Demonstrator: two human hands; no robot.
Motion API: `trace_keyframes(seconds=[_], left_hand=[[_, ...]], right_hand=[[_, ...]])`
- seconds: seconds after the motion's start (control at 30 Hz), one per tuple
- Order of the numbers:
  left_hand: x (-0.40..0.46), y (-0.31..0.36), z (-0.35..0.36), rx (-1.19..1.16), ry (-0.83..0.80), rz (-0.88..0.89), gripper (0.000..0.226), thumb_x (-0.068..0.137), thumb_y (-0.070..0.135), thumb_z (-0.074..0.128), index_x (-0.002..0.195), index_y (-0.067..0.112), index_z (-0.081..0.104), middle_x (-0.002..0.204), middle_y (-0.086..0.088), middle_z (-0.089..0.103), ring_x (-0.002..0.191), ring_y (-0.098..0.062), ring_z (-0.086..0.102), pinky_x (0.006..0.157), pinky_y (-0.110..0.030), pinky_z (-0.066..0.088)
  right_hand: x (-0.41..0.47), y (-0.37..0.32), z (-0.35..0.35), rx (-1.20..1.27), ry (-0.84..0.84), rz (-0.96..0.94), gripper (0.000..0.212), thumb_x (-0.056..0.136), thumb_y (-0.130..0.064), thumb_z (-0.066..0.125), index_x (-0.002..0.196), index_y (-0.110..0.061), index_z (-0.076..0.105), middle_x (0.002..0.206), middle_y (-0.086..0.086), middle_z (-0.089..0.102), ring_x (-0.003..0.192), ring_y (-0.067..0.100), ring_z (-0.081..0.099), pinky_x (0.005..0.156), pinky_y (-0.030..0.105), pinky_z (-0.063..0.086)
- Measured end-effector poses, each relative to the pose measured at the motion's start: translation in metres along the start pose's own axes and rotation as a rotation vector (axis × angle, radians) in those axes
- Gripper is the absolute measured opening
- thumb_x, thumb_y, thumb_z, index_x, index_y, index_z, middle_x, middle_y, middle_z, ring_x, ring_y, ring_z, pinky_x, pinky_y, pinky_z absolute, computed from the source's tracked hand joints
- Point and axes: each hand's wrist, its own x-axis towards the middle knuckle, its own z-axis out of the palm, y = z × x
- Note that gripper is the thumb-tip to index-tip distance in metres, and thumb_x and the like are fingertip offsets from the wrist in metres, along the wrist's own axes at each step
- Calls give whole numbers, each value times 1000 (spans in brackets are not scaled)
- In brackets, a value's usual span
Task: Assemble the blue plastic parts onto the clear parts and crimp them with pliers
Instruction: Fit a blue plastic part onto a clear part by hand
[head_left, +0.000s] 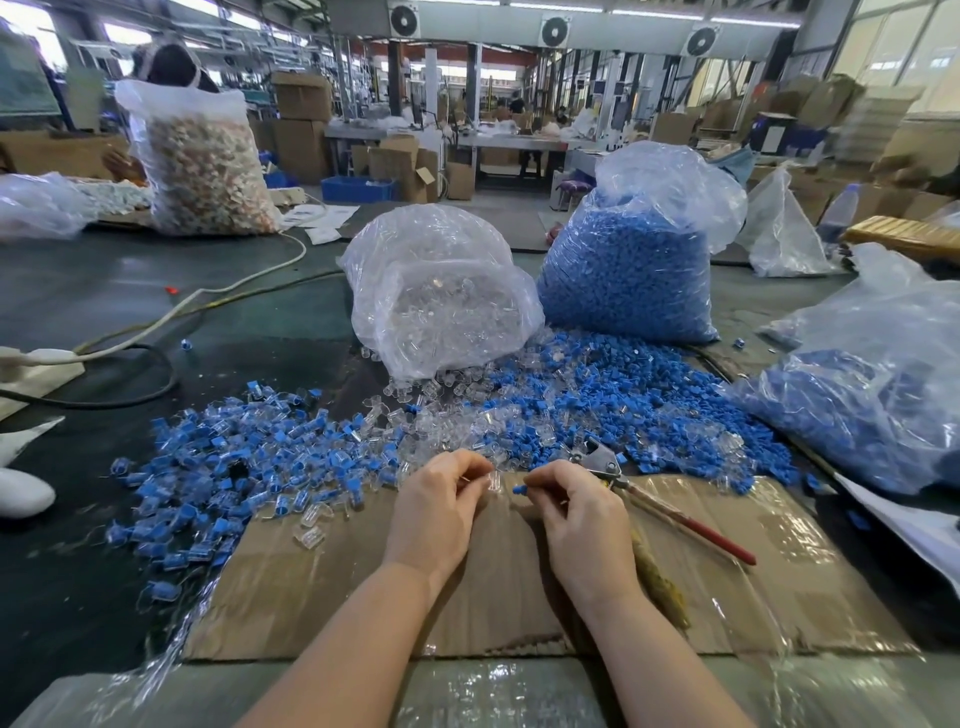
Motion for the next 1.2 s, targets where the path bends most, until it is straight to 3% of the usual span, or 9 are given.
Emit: trace_keyframes(seconds=[0.3,0.4,0.5,0.73,0.97,1.2], left_hand=[[0,0,0,-56,-35,-50,12,92,17,55,88,28,56,77,11,62,74,0,59,66,-7,45],[0,-1,0,-74,-73,-42,12,90,17,58,89,29,57,78,13,63,75,3,59,69,-6,44],[1,-2,-1,-111,-113,-33,17,87,13,63,90,29,59,84,12,65,81,0,61,77,-15,49],[-1,-1,-2,-199,-152,-53,26,81,11,69,78,34,59,78,12,67,73,3,63,75,-16,52],[-1,0,-4,-199,-187,-59,19,84,14,67,80,32,60,81,10,67,77,0,63,78,-20,52],[0,0,-5,-216,-172,-62,13,87,11,63,89,24,62,81,12,66,74,8,61,72,-8,47]], right_hand=[[-1,-1,1,33,12,-53,7,86,-10,64,89,-16,68,84,-8,66,81,7,58,77,24,48],[-1,-1,1,44,20,-70,6,85,-10,66,88,-15,68,83,-8,66,80,7,59,76,23,48],[-1,-1,1,29,19,-88,5,84,-10,67,86,-15,68,82,-7,66,78,7,58,75,21,46],[-3,-3,2,-78,13,-144,6,79,-9,69,80,-14,66,78,-4,65,74,13,57,68,16,37],[-4,-3,1,-83,-41,-161,8,83,-19,68,90,-14,68,86,-4,67,81,12,59,75,25,46],[-4,-4,0,-67,-14,-175,15,78,-13,72,92,-14,68,85,-7,60,78,11,55,72,26,48]])
